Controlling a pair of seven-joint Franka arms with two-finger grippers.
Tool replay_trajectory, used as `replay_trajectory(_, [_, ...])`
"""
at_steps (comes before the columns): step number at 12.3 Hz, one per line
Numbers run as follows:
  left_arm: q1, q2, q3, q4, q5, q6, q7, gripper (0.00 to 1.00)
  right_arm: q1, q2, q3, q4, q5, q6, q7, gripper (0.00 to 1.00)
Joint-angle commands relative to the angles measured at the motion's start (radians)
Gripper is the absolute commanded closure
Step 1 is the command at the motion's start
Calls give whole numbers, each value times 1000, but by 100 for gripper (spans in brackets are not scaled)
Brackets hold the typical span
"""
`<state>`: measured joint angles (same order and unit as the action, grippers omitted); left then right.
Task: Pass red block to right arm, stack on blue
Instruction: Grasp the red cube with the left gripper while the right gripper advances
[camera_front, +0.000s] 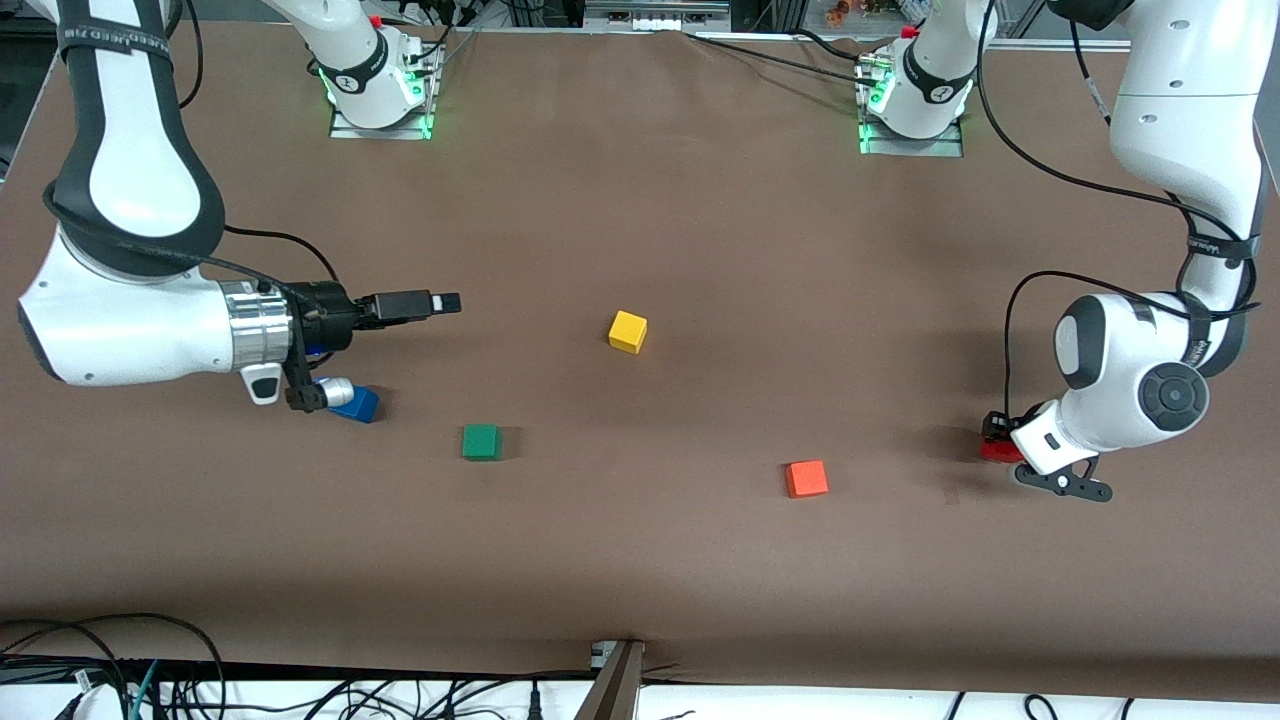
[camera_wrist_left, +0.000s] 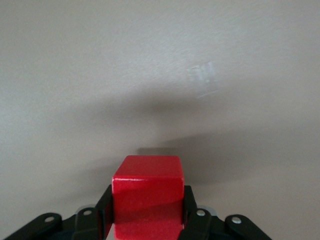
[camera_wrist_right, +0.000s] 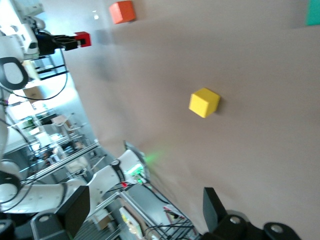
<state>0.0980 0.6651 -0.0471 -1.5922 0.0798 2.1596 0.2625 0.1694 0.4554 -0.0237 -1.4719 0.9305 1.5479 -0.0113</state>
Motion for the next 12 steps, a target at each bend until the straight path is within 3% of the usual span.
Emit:
replay_trajectory(1, [5,-15,-25,101,-47,-160,30,100,5,44,-1,22,108,-2,-36,0])
replay_trajectory(3, [-4,-15,-25,178,-109,-280,27,100,12,75,-1,22,183,4,-73,0])
replay_trajectory(7, [-4,-28,-118,288,-117,-455,30,100,59,106,-1,10,391,17,-168,0])
replay_trajectory(10, [12,-45,-215,291,-155,-509,37,100,107,115,-1,-10,497,83,-170,0])
replay_trajectory(12, [11,-68,-229,291,-234,-529,38,100,125,140,-1,-10,582,86,-171,0])
